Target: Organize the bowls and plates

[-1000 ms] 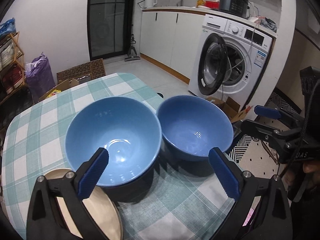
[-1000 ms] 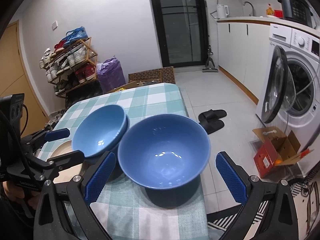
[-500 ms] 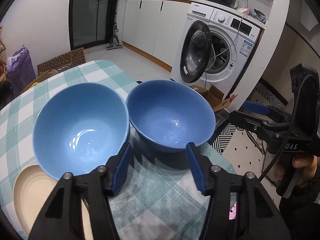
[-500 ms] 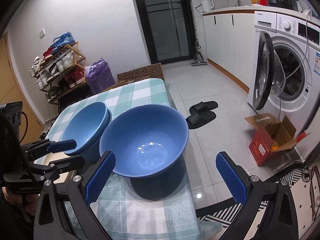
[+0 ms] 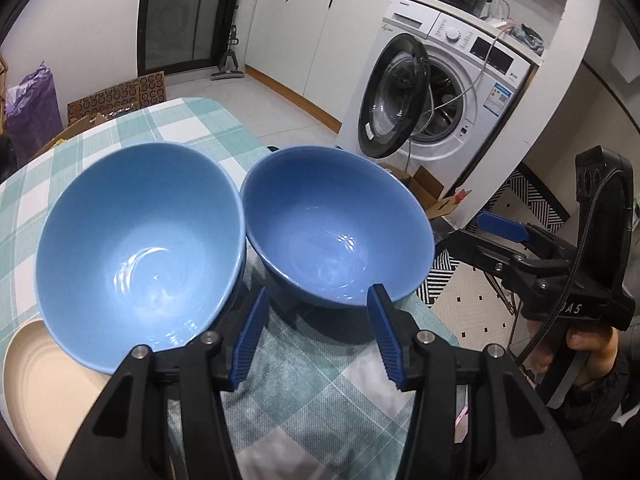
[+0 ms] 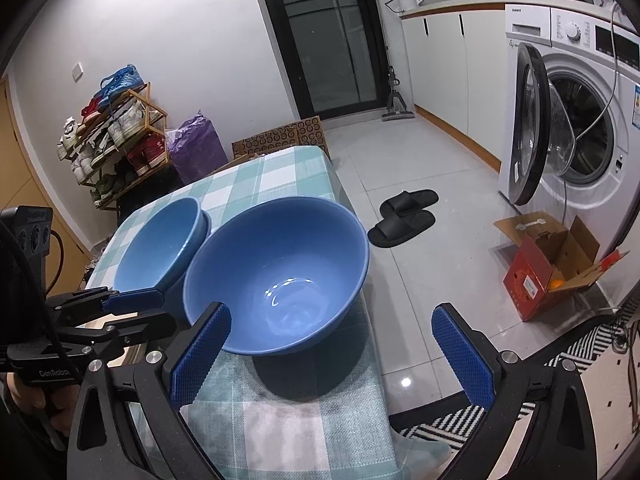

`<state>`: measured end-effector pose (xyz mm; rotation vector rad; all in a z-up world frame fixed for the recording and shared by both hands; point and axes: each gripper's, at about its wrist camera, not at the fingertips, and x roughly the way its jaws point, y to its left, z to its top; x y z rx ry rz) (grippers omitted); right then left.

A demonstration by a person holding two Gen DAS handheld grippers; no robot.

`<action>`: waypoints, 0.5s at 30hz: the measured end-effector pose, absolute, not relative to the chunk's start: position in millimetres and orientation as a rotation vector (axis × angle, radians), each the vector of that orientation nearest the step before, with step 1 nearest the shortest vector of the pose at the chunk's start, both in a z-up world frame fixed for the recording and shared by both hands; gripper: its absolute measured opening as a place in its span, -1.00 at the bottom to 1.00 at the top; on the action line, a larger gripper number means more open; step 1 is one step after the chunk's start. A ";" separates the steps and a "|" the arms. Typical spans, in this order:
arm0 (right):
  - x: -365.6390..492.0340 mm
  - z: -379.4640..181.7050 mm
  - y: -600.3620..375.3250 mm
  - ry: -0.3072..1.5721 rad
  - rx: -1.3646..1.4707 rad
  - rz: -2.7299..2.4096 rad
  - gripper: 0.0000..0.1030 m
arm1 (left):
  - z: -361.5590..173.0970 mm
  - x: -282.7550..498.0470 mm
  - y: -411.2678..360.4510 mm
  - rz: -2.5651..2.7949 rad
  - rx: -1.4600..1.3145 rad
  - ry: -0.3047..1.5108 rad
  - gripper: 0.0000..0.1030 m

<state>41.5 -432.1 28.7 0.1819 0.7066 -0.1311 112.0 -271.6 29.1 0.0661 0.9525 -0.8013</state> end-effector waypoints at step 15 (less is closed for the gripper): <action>88.3 5.7 -453.6 0.775 0.216 -0.143 0.47 | 20.5 124.2 -284.6 -0.788 0.062 0.982 -0.01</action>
